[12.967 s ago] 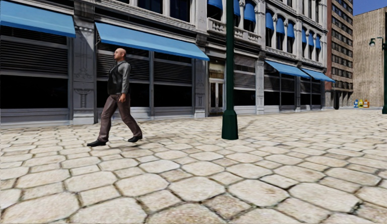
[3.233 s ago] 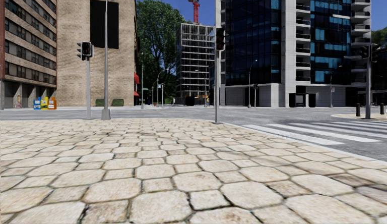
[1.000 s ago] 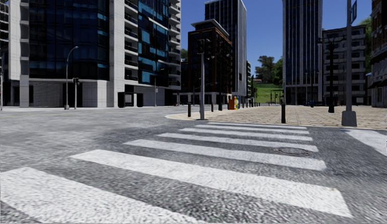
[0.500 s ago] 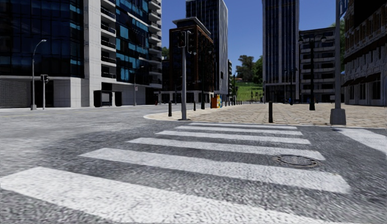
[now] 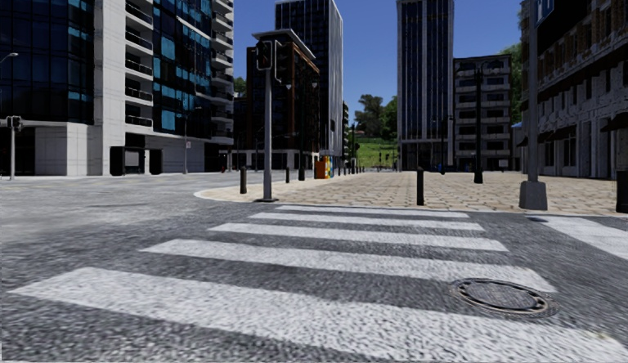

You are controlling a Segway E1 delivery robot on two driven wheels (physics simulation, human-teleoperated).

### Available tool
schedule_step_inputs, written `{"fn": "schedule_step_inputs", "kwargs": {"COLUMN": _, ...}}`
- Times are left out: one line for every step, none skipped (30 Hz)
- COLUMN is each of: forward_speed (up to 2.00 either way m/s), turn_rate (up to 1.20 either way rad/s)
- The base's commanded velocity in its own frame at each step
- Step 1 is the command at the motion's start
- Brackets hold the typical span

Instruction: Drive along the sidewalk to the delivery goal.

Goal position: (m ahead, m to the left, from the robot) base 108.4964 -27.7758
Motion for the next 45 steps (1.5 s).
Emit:
{"fn": "schedule_step_inputs", "kwargs": {"forward_speed": 1.46, "turn_rate": -0.32}}
{"fn": "schedule_step_inputs", "kwargs": {"forward_speed": 1.46, "turn_rate": -0.31}}
{"fn": "schedule_step_inputs", "kwargs": {"forward_speed": 2.00, "turn_rate": -0.31}}
{"fn": "schedule_step_inputs", "kwargs": {"forward_speed": 2.00, "turn_rate": -0.31}}
{"fn": "schedule_step_inputs", "kwargs": {"forward_speed": 2.00, "turn_rate": -0.30}}
{"fn": "schedule_step_inputs", "kwargs": {"forward_speed": 2.00, "turn_rate": -0.30}}
{"fn": "schedule_step_inputs", "kwargs": {"forward_speed": 2.00, "turn_rate": -0.30}}
{"fn": "schedule_step_inputs", "kwargs": {"forward_speed": 2.00, "turn_rate": -0.30}}
{"fn": "schedule_step_inputs", "kwargs": {"forward_speed": 2.00, "turn_rate": -0.30}}
{"fn": "schedule_step_inputs", "kwargs": {"forward_speed": 2.00, "turn_rate": -0.29}}
{"fn": "schedule_step_inputs", "kwargs": {"forward_speed": 2.00, "turn_rate": -0.29}}
{"fn": "schedule_step_inputs", "kwargs": {"forward_speed": 2.00, "turn_rate": -0.29}}
{"fn": "schedule_step_inputs", "kwargs": {"forward_speed": 2.00, "turn_rate": -0.29}}
{"fn": "schedule_step_inputs", "kwargs": {"forward_speed": 2.00, "turn_rate": -0.29}}
{"fn": "schedule_step_inputs", "kwargs": {"forward_speed": 2.00, "turn_rate": -0.28}}
{"fn": "schedule_step_inputs", "kwargs": {"forward_speed": 2.00, "turn_rate": -0.28}}
{"fn": "schedule_step_inputs", "kwargs": {"forward_speed": 2.00, "turn_rate": -0.27}}
{"fn": "schedule_step_inputs", "kwargs": {"forward_speed": 2.00, "turn_rate": -0.26}}
{"fn": "schedule_step_inputs", "kwargs": {"forward_speed": 2.00, "turn_rate": -0.26}}
{"fn": "schedule_step_inputs", "kwargs": {"forward_speed": 2.00, "turn_rate": -0.26}}
{"fn": "schedule_step_inputs", "kwargs": {"forward_speed": 2.00, "turn_rate": -0.26}}
{"fn": "schedule_step_inputs", "kwargs": {"forward_speed": 2.00, "turn_rate": -0.26}}
{"fn": "schedule_step_inputs", "kwargs": {"forward_speed": 2.00, "turn_rate": -0.26}}
{"fn": "schedule_step_inputs", "kwargs": {"forward_speed": 2.00, "turn_rate": -0.26}}
{"fn": "schedule_step_inputs", "kwargs": {"forward_speed": 2.00, "turn_rate": -0.26}}
{"fn": "schedule_step_inputs", "kwargs": {"forward_speed": 2.00, "turn_rate": -0.26}}
{"fn": "schedule_step_inputs", "kwargs": {"forward_speed": 2.00, "turn_rate": -0.26}}
{"fn": "schedule_step_inputs", "kwargs": {"forward_speed": 2.00, "turn_rate": -0.26}}
{"fn": "schedule_step_inputs", "kwargs": {"forward_speed": 2.00, "turn_rate": -0.26}}
{"fn": "schedule_step_inputs", "kwargs": {"forward_speed": 2.00, "turn_rate": -0.26}}
{"fn": "schedule_step_inputs", "kwargs": {"forward_speed": 2.00, "turn_rate": -0.25}}
{"fn": "schedule_step_inputs", "kwargs": {"forward_speed": 2.00, "turn_rate": -0.25}}
{"fn": "schedule_step_inputs", "kwargs": {"forward_speed": 2.00, "turn_rate": -0.25}}
{"fn": "schedule_step_inputs", "kwargs": {"forward_speed": 2.00, "turn_rate": -0.25}}
{"fn": "schedule_step_inputs", "kwargs": {"forward_speed": 2.00, "turn_rate": -0.25}}
{"fn": "schedule_step_inputs", "kwargs": {"forward_speed": 2.00, "turn_rate": -0.25}}
{"fn": "schedule_step_inputs", "kwargs": {"forward_speed": 2.00, "turn_rate": -0.25}}
{"fn": "schedule_step_inputs", "kwargs": {"forward_speed": 2.00, "turn_rate": -0.25}}
{"fn": "schedule_step_inputs", "kwargs": {"forward_speed": 2.00, "turn_rate": -0.25}}
{"fn": "schedule_step_inputs", "kwargs": {"forward_speed": 2.00, "turn_rate": -0.25}}
{"fn": "schedule_step_inputs", "kwargs": {"forward_speed": 2.00, "turn_rate": -0.25}}
{"fn": "schedule_step_inputs", "kwargs": {"forward_speed": 2.00, "turn_rate": -0.25}}
{"fn": "schedule_step_inputs", "kwargs": {"forward_speed": 2.00, "turn_rate": -0.25}}
{"fn": "schedule_step_inputs", "kwargs": {"forward_speed": 2.00, "turn_rate": -0.25}}
{"fn": "schedule_step_inputs", "kwargs": {"forward_speed": 2.00, "turn_rate": -0.25}}
